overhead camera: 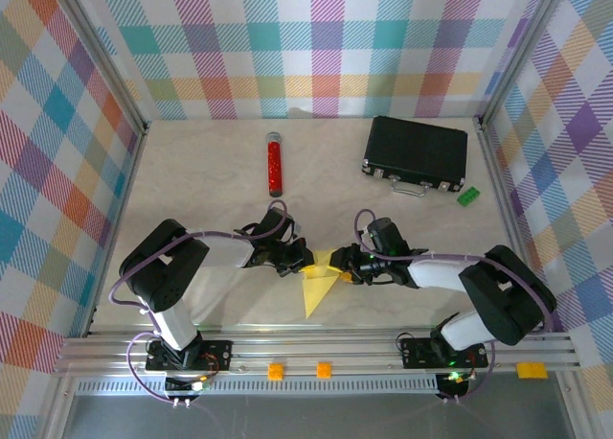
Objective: Fold a paper plane with a square sheet of paper (pick it up from the middle)
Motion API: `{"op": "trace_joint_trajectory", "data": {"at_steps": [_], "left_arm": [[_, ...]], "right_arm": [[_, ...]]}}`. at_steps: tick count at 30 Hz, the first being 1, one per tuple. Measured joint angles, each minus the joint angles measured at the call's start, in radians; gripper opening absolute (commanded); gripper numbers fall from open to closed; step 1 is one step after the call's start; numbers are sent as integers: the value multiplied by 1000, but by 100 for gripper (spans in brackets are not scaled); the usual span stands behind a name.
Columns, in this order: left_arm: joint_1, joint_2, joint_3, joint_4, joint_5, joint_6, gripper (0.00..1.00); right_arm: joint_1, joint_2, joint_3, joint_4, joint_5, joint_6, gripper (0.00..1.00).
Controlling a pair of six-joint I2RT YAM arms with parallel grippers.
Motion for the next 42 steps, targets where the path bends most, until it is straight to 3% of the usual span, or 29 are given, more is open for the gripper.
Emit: {"op": "trace_joint_trajectory", "data": {"at_steps": [7, 12, 20, 24, 28, 34, 42], "left_arm": [[0, -6, 0, -15, 1, 0, 0], [0, -11, 0, -24, 8, 0, 0], [0, -16, 0, -25, 18, -4, 2], [2, -27, 0, -23, 19, -7, 3], [3, -46, 0, -14, 23, -12, 9], [6, -150, -5, 3, 22, -26, 21], [-11, -348, -30, -71, -33, 99, 33]], "right_arm": [[-26, 50, 4, 35, -39, -3, 36], [-26, 60, 30, 24, -62, -36, 27], [-27, 109, 58, 34, -89, -61, 25], [-27, 119, 58, 35, -93, -76, 17], [-27, 140, 58, 35, -96, -84, 8], [-27, 148, 58, 32, -77, -72, 5], [-24, 73, 12, 54, 79, 53, 12]]}}
